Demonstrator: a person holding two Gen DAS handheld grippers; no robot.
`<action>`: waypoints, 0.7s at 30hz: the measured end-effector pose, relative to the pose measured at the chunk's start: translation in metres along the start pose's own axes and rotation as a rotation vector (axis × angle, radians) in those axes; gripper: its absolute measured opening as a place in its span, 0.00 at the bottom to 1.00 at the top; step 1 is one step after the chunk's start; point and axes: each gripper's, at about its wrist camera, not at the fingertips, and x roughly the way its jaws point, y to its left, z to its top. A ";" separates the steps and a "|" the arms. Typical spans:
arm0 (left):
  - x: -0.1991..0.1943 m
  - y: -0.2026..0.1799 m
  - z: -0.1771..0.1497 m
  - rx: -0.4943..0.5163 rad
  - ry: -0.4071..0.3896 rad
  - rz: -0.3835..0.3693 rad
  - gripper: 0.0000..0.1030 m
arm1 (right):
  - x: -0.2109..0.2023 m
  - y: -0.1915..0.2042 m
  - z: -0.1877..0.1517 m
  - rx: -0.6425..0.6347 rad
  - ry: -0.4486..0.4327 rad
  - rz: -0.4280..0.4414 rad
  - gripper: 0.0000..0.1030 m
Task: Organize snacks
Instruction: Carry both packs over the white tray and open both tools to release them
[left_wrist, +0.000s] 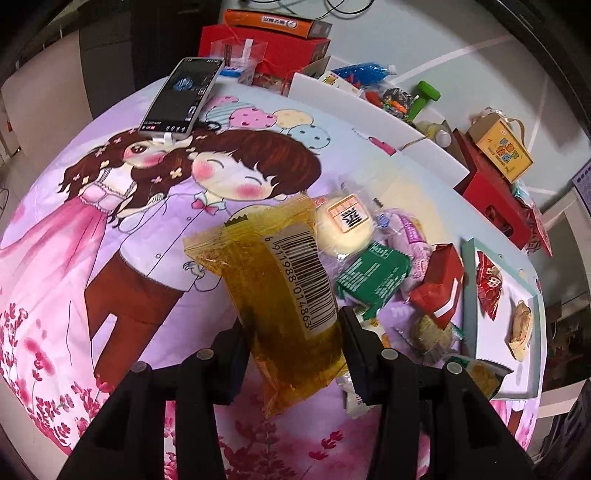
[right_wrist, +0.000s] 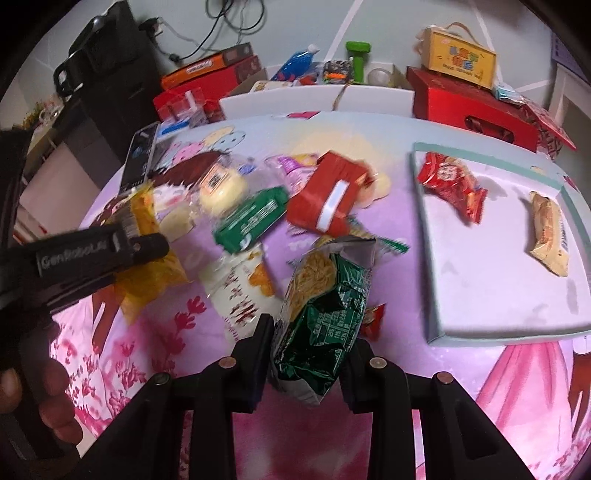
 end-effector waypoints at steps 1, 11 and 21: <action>-0.001 -0.003 0.001 0.006 -0.003 -0.005 0.46 | -0.003 -0.005 0.003 0.009 -0.006 -0.004 0.33; 0.002 -0.065 0.004 0.158 -0.005 -0.082 0.46 | -0.023 -0.074 0.033 0.157 -0.071 -0.090 0.33; 0.012 -0.170 -0.001 0.426 0.034 -0.162 0.46 | -0.036 -0.158 0.040 0.329 -0.082 -0.204 0.33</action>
